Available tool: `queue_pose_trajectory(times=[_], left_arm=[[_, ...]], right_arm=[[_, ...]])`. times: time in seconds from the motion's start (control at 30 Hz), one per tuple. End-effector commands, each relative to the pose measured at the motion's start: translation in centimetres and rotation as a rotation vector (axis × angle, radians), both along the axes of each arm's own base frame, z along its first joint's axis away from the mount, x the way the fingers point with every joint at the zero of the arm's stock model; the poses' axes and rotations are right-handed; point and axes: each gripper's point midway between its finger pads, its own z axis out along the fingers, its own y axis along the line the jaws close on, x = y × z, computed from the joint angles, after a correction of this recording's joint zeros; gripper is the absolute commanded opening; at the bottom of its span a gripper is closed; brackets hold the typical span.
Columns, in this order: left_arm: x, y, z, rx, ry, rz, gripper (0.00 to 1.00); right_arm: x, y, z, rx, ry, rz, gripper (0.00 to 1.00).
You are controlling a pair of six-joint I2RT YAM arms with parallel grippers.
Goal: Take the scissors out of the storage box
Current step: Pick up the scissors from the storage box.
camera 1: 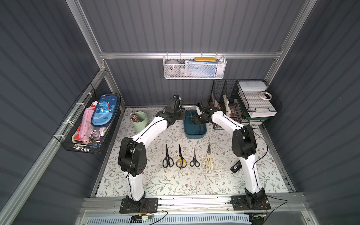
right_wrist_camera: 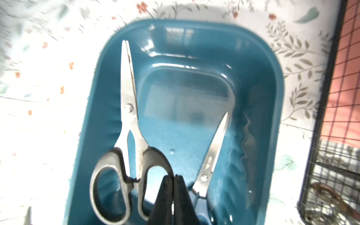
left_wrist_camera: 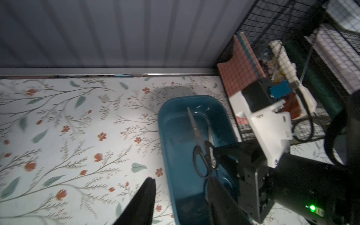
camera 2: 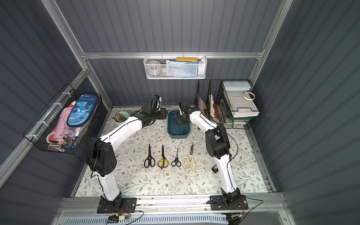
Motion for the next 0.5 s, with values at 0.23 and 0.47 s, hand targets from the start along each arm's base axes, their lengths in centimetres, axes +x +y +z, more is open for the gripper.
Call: queue_pose_trajectory(times=[0.23,0.47], left_arm=[[-1.3,-4.9,-1.7,-0.165,0.058,-0.226,0.52],[-1.2,-4.5,-4.0,-0.16,0.116,-0.193,0.51]], right_arm=[[-3.0,1.3,2.1,0.133,0.021,-0.023,0.0],[-3.5,2.2,3.1,0.193,0.019,-0.021,0.0]])
